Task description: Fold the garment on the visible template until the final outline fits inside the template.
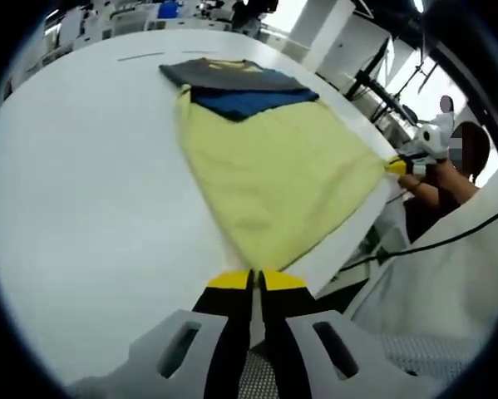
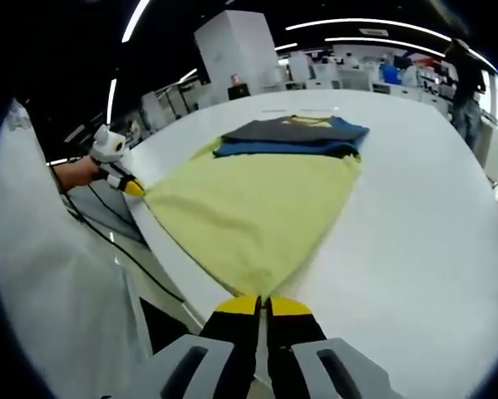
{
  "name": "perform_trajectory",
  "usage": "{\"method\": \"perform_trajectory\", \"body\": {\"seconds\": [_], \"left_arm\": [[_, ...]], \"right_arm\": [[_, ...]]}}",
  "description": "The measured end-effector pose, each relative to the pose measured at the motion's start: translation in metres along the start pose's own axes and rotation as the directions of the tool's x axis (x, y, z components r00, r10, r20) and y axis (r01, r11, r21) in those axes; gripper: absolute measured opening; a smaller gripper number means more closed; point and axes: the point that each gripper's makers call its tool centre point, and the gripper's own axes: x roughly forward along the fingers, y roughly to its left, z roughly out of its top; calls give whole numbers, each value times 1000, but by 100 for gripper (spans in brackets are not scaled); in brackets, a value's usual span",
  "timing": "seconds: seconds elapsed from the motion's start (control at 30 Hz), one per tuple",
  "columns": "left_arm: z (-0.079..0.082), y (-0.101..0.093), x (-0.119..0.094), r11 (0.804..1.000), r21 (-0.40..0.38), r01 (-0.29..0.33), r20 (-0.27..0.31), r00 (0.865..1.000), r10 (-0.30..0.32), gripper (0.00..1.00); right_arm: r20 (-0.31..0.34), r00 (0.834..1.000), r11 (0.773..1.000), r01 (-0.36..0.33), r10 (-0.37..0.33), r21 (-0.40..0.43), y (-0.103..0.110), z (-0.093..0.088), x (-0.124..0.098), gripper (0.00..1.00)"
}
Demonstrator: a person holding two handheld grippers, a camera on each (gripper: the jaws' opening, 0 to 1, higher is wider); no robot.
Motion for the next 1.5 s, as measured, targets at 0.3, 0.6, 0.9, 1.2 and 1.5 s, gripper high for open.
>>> {"method": "perform_trajectory", "body": {"seconds": [0.3,0.6,0.9,1.2,1.5], "left_arm": [[19,-10,-16,1000,26,0,52,999,-2,0],[54,-3,-27,998,40,-43,162,986,36,0],[82,-2,-36,997,48,-62,226,973,50,0],[110,-1,-38,995,66,-72,276,960,51,0],[138,8,-40,993,85,-80,305,951,51,0]], "right_arm": [[25,1000,999,13,-12,-33,-2,20,-13,0],[88,996,999,35,-31,-41,-12,49,-21,0],[148,989,999,35,-32,-22,-18,78,-29,0],[184,982,998,59,-53,-31,-33,108,-32,0],[195,979,997,65,-58,-31,-51,137,-30,0]]}}
